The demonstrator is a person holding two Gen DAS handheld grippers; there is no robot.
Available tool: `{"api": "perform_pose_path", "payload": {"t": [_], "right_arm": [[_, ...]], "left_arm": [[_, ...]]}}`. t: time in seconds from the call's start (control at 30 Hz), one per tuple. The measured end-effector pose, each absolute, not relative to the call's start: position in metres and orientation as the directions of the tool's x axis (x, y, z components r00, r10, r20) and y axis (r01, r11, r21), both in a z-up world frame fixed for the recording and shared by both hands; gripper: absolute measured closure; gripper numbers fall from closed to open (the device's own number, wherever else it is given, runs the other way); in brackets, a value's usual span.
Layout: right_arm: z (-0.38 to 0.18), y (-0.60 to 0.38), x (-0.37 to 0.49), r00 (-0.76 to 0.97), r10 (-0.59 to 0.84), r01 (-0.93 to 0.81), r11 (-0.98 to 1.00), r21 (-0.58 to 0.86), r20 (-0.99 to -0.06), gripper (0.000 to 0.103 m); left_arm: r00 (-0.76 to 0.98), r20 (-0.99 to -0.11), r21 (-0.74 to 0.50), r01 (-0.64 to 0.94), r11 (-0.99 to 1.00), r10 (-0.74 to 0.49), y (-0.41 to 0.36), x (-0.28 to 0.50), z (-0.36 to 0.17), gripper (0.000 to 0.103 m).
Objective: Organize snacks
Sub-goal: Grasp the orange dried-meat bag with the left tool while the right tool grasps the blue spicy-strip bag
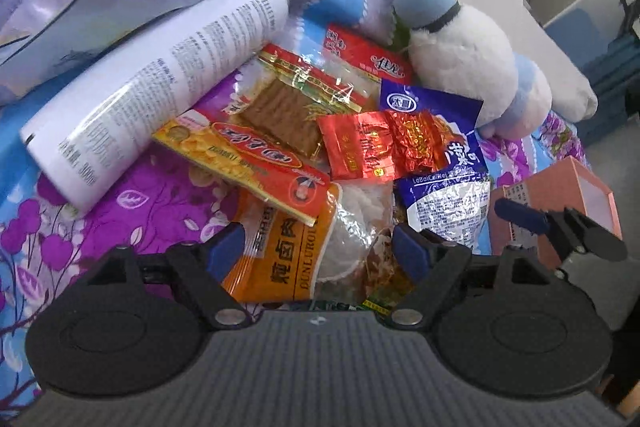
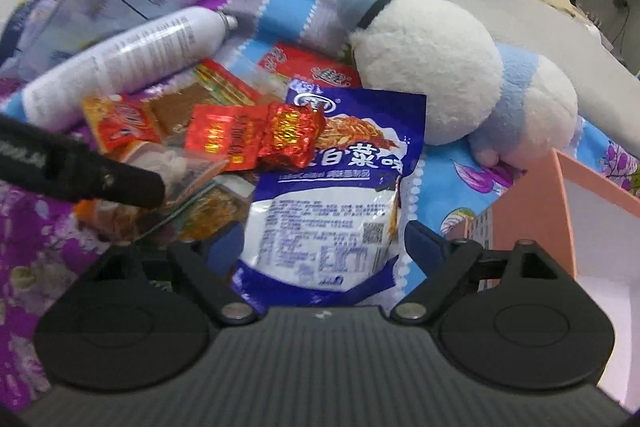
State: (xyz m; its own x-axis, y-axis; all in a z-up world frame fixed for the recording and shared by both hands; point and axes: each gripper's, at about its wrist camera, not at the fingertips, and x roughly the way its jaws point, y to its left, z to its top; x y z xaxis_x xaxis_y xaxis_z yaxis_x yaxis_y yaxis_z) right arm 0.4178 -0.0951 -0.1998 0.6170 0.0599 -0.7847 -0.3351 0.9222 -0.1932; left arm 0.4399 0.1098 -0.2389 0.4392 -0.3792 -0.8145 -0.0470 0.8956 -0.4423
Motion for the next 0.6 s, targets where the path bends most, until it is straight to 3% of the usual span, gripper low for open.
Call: {"api": "perform_pose_path", "payload": {"t": [0.43,0.6], "right_arm": [[-0.211,-0.107,0.449,0.526,0.135,-0.345,0.936,-0.066,-0.84,0.013],[-0.205,-0.106,0.445,0.537,0.116,-0.33,0.941,-0.081,-0.836,0.025]], "left_arm": [[0.405,-0.846,-0.37,0.023,0.929,-0.347,0.093,0.445,-0.237,0.032],[0.419,-0.842,-0.372,0.007,0.928,-0.34,0.095,0.436,-0.23,0.035]]}}
